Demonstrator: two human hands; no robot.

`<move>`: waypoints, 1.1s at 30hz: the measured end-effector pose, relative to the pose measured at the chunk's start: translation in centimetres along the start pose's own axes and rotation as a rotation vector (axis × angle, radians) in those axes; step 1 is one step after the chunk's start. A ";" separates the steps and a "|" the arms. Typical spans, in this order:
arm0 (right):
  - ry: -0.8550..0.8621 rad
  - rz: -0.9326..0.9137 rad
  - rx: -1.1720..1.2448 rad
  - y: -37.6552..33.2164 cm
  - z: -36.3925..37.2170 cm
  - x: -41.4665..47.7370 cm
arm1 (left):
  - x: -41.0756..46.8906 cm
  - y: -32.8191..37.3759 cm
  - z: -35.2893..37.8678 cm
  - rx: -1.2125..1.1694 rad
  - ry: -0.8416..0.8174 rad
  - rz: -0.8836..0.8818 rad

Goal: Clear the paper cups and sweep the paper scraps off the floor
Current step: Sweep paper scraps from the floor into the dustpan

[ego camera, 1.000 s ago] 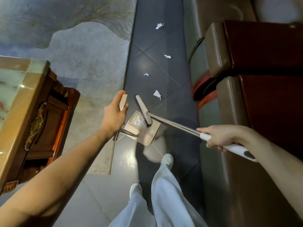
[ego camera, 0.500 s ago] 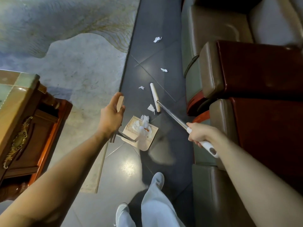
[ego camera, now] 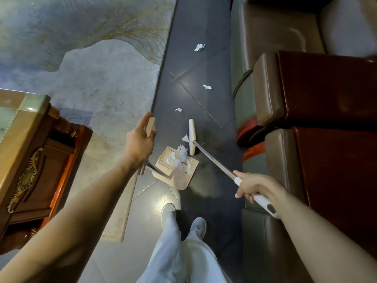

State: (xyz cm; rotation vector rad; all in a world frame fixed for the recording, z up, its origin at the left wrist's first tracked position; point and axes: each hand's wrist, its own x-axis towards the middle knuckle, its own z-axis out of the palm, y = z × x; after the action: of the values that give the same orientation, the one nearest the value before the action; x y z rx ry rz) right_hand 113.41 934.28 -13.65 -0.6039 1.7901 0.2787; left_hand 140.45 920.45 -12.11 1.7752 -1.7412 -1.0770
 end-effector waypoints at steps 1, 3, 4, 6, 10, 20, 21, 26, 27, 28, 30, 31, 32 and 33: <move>0.012 0.010 -0.032 0.0 -0.1 -0.1 | 0.1 0.0 0.0 0.002 0.000 0.004; 0.007 0.029 -0.130 0.2 0.1 -0.8 | -0.1 -0.3 -0.2 0.008 -0.006 0.023; -0.005 0.034 -0.172 0.2 0.2 -1.4 | -0.2 -0.5 -0.4 0.013 -0.010 0.030; -0.043 0.021 -0.278 0.0 0.3 -3.2 | -0.2 -0.8 -0.9 0.021 -0.017 0.031; -0.032 -0.024 -0.532 -1.2 -1.0 -6.6 | 0.2 -1.1 -1.9 0.035 -0.088 0.059; 0.055 -0.097 -0.534 -7.5 -5.2 -7.4 | 5.3 -1.6 -5.1 -0.025 -0.040 0.069; 0.058 -0.102 -0.503 -8.3 -5.7 -7.0 | 5.9 -1.4 -5.2 -0.026 -0.034 0.062; 0.085 -0.147 -0.406 -13.6 -9.4 -3.9 | 11.7 0.2 -5.4 -0.045 0.024 0.012; 0.090 -0.150 -0.382 -14.7 -10.4 -3.1 | 13.2 0.7 -5.2 -0.049 0.027 0.005; 0.094 -0.153 -0.371 -15.8 -11.4 -2.1 | 14.5 1.2 -4.9 -0.054 0.026 -0.001; 0.102 -0.162 -0.395 -18.0 -13.3 -0.1 | 17.0 2.0 -4.5 -0.081 0.040 -0.024; 0.110 -0.167 -0.420 -19.1 -14.2 1.0 | 18.1 2.4 -4.2 -0.092 0.051 -0.040; 0.126 -0.174 -0.457 -20.2 -15.1 2.1 | 19.1 2.8 -4.0 -0.089 0.056 -0.054; 0.146 -0.182 -0.502 -21.3 -16.0 3.0 | 19.9 3.3 -3.8 -0.082 0.055 -0.061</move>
State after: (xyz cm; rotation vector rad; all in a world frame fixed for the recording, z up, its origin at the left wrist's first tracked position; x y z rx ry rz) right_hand 111.01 907.95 -9.16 -1.1606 1.7942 0.5789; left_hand 139.48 899.95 -11.85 1.8005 -1.5981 -1.0975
